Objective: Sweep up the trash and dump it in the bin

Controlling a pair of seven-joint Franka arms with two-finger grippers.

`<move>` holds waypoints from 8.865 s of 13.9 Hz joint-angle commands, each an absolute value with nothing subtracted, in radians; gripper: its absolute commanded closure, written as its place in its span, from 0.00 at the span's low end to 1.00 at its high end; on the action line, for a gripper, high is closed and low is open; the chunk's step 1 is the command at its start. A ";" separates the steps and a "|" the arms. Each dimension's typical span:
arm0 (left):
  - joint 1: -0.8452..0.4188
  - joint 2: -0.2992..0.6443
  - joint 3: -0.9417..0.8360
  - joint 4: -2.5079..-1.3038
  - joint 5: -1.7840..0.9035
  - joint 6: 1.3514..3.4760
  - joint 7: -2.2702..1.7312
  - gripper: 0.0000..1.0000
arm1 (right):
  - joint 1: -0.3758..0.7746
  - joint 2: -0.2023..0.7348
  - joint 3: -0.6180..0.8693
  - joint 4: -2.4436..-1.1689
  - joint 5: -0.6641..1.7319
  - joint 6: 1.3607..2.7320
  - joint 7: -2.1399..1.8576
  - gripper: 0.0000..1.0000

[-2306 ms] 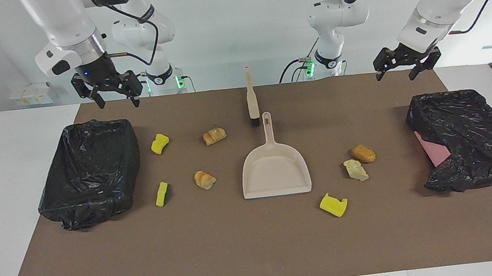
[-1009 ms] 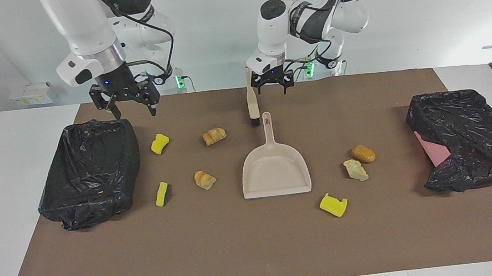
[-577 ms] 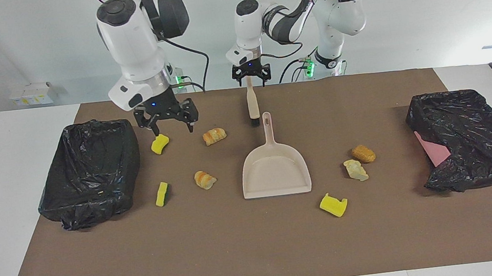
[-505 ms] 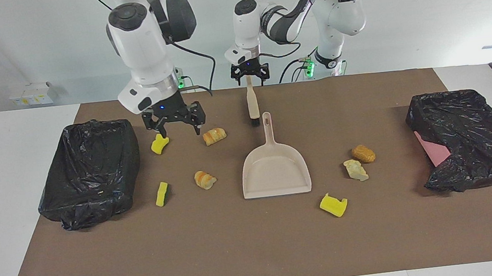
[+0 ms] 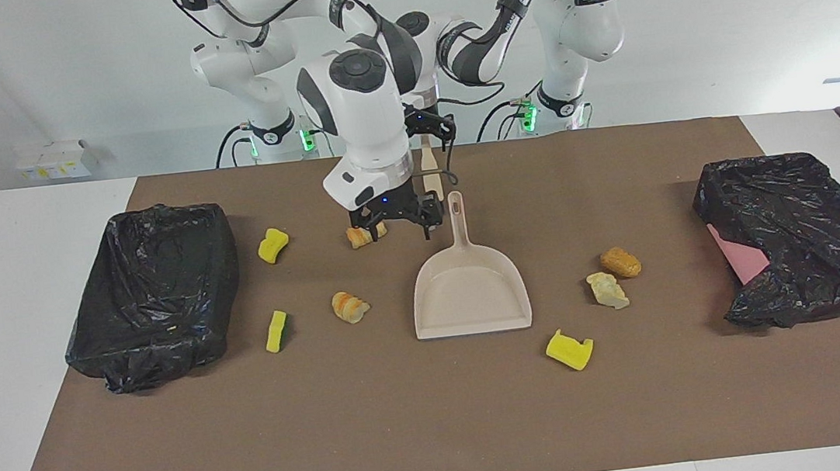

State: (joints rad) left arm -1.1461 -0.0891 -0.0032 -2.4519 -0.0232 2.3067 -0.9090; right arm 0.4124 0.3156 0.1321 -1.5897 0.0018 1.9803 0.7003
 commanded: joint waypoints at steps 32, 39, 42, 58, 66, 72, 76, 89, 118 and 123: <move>-0.698 -0.390 0.021 -2.617 0.081 2.068 -0.721 1.00 | 0.379 0.348 0.181 -1.703 0.044 2.042 0.314 1.00; -0.407 -0.226 0.021 -2.413 0.089 2.082 -0.456 1.00 | 0.301 0.360 0.176 -1.663 0.018 1.939 -0.309 1.00; -0.290 -0.167 0.023 -2.359 0.089 2.124 -0.417 1.00 | 0.252 0.412 0.176 -1.583 -0.055 1.870 -0.576 1.00; -0.262 0.126 0.009 -2.171 -0.052 2.309 -0.193 1.00 | 0.241 0.531 0.176 -1.445 -0.216 1.871 -1.132 1.00; -0.535 0.149 0.006 -2.155 -0.251 2.364 -0.247 1.00 | 0.264 0.511 0.179 -1.548 -0.201 1.960 -1.097 1.00; -0.574 0.164 -0.011 -1.994 -0.302 2.263 -0.334 1.00 | 0.278 0.509 0.179 -1.592 -0.201 2.020 -1.068 1.00; -0.480 0.169 -0.002 -1.910 -0.227 2.155 -0.328 1.00 | 0.273 0.509 0.179 -1.592 -0.201 2.022 -1.057 1.00; -0.232 0.385 -0.002 -1.761 -0.006 2.149 0.128 1.00 | 0.268 0.511 0.179 -1.591 -0.201 2.016 -1.054 1.00; -0.437 0.092 -0.002 -1.891 -0.195 1.902 -0.230 1.00 | 0.264 0.456 0.179 -1.571 -0.219 1.945 -0.916 1.00; -0.486 -0.056 -0.006 -2.139 -0.178 1.997 -0.405 1.00 | 0.100 0.321 0.183 -1.582 -0.135 1.867 -1.082 1.00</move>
